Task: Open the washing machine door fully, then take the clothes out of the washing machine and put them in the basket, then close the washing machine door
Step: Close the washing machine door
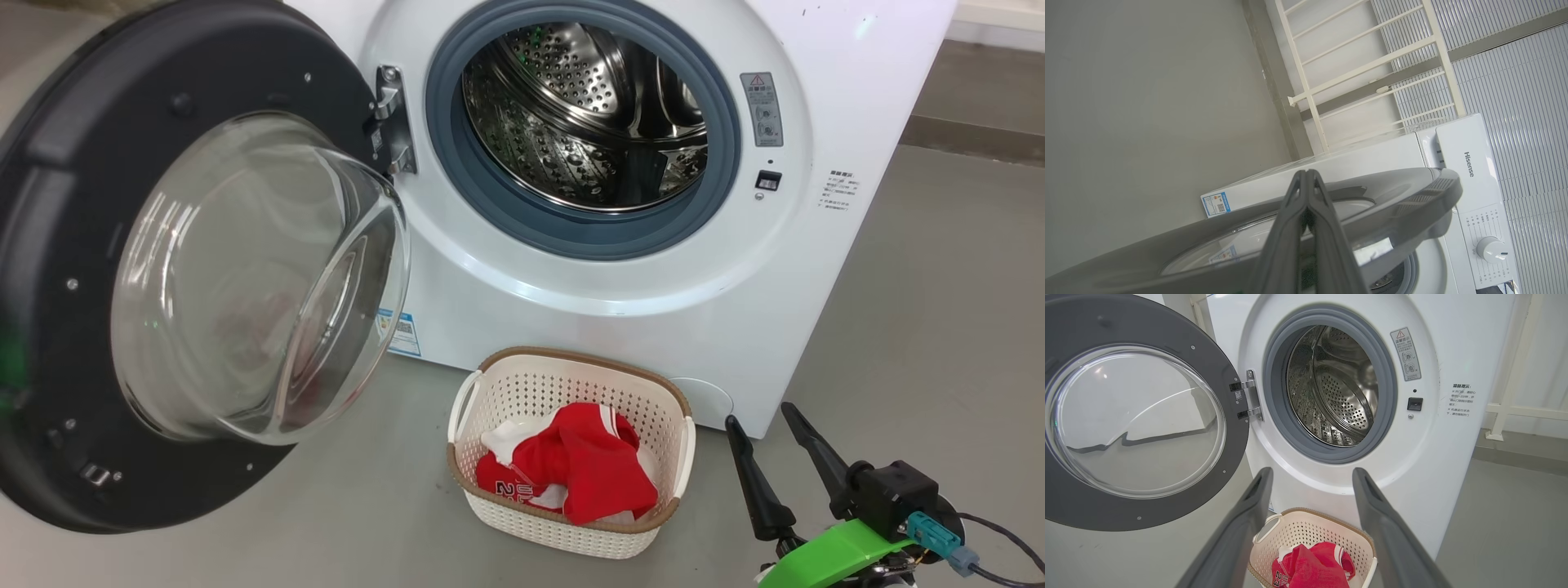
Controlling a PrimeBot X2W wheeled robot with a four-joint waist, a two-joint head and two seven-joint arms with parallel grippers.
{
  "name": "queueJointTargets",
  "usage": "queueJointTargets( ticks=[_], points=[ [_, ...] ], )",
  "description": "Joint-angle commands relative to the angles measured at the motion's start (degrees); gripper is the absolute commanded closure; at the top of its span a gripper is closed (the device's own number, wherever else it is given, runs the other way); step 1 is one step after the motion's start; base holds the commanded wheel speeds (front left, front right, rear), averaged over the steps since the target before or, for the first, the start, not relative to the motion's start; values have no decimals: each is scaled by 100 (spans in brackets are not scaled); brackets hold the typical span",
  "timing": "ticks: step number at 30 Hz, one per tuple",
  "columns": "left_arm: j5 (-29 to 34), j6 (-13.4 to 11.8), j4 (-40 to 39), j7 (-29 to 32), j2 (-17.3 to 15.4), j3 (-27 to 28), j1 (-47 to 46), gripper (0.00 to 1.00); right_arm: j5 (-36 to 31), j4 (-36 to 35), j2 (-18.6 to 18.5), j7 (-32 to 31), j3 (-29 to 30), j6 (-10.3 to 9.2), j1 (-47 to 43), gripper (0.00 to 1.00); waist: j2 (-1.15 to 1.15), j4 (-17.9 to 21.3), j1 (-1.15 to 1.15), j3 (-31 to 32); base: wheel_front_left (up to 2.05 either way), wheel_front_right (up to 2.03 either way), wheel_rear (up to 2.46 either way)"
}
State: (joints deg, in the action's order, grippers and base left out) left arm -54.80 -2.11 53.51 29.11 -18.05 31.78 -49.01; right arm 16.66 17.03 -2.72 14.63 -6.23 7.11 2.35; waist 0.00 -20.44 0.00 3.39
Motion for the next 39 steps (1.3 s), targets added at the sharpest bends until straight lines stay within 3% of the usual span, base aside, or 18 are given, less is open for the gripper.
queueJointTargets(
  ticks=[1,15,24,30,39],
  points=[
    [-84,98,-188,168,-85,49,109,100,38,-112,-16,37,-109,37,51,0,0,-7,0,1,0,0,0],
    [-550,120,-1557,833,750,135,946,100,94,-65,-16,37,-130,37,-57,0,0,-32,0,109,0,0,0],
    [-708,-200,-3035,1228,1382,-136,1596,100,71,-60,-16,37,-158,37,-88,0,0,-16,0,109,0,0,0],
    [-1170,-494,-3757,1233,1509,-487,2031,100,108,-51,-16,37,-140,37,-62,0,0,65,0,59,0,0,0],
    [-2270,-851,-4553,578,1515,-1580,2726,100,167,7,-16,37,-85,37,-71,0,0,253,0,17,0,0,0]
  ],
)
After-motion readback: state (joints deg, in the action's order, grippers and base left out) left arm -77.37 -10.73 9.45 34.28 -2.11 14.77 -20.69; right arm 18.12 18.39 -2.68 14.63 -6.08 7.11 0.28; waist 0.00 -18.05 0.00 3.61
